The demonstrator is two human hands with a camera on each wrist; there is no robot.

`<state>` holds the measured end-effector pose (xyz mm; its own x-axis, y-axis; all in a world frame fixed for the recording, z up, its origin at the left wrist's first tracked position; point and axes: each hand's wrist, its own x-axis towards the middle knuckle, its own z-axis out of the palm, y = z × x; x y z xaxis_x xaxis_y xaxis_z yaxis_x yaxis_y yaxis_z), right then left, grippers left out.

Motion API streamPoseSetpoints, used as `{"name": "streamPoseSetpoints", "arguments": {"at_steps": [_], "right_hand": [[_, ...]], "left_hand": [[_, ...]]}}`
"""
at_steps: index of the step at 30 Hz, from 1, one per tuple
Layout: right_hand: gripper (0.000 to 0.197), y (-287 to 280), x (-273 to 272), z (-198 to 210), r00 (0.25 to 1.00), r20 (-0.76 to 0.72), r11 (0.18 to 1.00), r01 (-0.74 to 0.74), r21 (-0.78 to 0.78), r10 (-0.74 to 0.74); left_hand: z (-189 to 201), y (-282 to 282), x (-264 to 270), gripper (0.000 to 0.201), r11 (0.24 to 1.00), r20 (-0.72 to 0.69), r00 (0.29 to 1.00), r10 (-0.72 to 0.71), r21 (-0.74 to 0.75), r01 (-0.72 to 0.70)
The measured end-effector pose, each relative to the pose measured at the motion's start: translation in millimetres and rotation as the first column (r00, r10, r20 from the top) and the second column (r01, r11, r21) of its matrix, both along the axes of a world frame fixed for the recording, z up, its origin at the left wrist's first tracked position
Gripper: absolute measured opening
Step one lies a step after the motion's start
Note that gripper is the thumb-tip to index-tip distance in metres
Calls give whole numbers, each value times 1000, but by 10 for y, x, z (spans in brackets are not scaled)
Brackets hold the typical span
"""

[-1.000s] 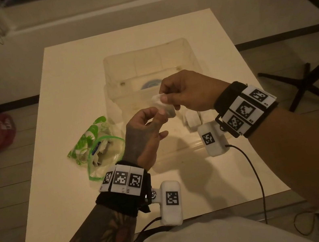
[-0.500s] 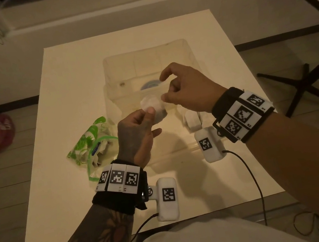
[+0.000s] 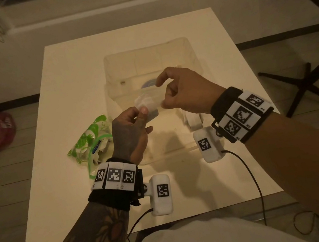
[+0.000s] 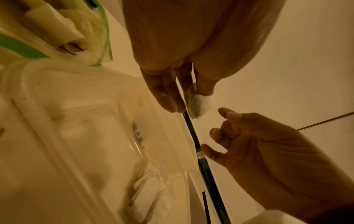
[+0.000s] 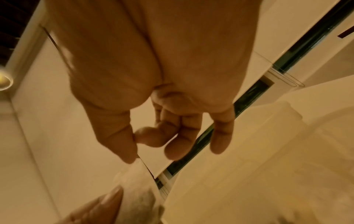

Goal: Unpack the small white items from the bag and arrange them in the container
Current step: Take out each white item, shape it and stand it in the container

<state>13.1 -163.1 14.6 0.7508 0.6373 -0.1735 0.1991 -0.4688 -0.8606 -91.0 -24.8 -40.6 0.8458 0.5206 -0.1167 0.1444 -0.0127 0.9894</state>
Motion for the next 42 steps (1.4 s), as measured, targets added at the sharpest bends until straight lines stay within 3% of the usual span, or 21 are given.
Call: {"name": "streamPoseSetpoints", "arguments": {"at_steps": [5, 10, 21, 28, 31, 34, 42], "right_hand": [[58, 11, 12, -42, 994, 49, 993, -95, -71, 99], [18, 67, 20, -70, 985, 139, 993, -92, -74, 102], [7, 61, 34, -108, 992, 97, 997, -75, 4, 75], [9, 50, 17, -89, 989, 80, 992, -121, -35, 123], [10, 56, 19, -100, 993, 93, 997, -78, -14, 79], [12, 74, 3, -101, 989, 66, 992, -128, -16, 129], [13, 57, -9, -135, 984, 95, 988, -145, -46, 149]], "left_hand": [[0, 7, -4, 19, 999, -5, 999, -38, -10, 38], [28, 7, -10, 15, 987, -13, 987, -159, -1, 159], [30, -51, 25, 24, 900, 8, 967, -256, -362, 241], [9, -26, 21, 10, 941, -45, 960, -277, -216, 262], [44, -46, -3, 16, 916, -69, 940, -333, -261, 305], [61, -50, -23, 21, 917, -75, 936, -344, -240, 318], [40, -42, -54, 11, 902, -95, 914, -394, -233, 364]]}}
